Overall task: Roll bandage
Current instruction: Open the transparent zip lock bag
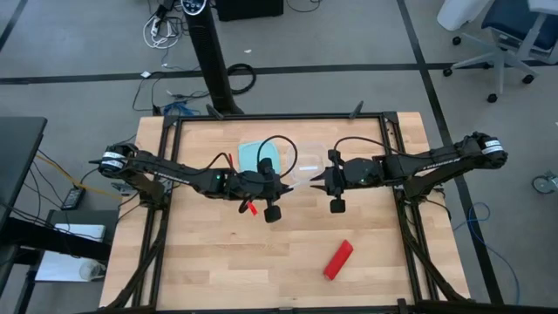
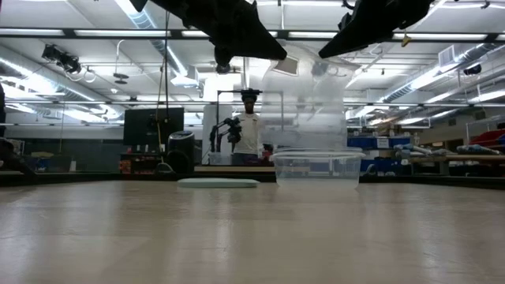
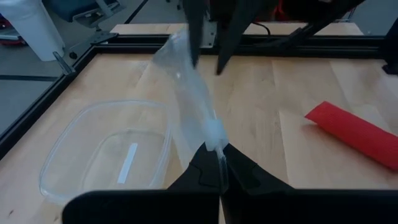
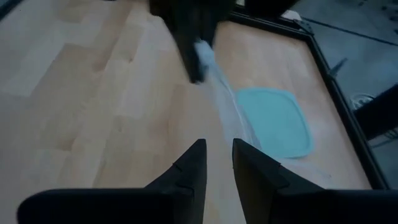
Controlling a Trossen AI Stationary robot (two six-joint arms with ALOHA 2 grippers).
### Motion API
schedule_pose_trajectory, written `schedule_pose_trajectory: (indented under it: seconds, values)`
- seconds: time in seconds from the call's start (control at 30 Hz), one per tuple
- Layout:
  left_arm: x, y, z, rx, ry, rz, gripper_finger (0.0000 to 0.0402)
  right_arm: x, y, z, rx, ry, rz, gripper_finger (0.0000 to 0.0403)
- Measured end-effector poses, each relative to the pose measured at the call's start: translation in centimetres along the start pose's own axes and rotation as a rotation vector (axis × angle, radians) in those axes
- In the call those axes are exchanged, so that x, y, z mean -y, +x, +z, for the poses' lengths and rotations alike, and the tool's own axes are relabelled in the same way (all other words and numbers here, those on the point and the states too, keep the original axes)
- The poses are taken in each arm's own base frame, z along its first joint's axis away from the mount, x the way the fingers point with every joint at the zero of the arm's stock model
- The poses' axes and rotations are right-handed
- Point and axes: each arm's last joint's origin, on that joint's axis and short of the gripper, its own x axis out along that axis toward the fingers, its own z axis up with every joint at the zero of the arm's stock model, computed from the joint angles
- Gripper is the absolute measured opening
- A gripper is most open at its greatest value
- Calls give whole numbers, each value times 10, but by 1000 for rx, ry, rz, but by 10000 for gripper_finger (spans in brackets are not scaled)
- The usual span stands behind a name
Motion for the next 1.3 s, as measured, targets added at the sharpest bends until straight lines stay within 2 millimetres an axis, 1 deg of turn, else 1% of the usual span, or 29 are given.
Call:
schedule_pose_trajectory:
  seconds: [0.2,0.43,0.5,0.63,0.7,0.8,0.93,1.0,1.13,1.23,1.3]
  values:
    - [0,0,0,2,14,-2,0,4,6,-3,-27,57,-27,75]
    - [3,10,-9,-30,60,-6,0,9,11,-2,-6,177,-24,75]
    - [4,14,-11,-22,67,-6,0,11,12,-2,-4,238,26,75]
    - [4,15,-11,-19,89,17,0,10,17,-5,-30,342,195,75]
    - [4,15,-10,-10,94,25,0,8,20,-7,-51,370,235,75]
    - [4,16,-9,-2,109,25,0,7,24,-11,-92,420,236,75]
    - [4,15,-11,-17,113,24,0,9,24,-14,-133,523,229,75]
    - [4,15,-11,-15,112,23,0,11,23,-13,-130,566,256,75]
    - [5,15,-10,-5,106,18,0,12,28,-15,-146,593,267,75]
    - [5,15,-8,11,79,17,0,13,29,-16,-142,573,176,75]
    - [5,16,-10,3,77,17,0,10,29,-13,-128,545,249,75]
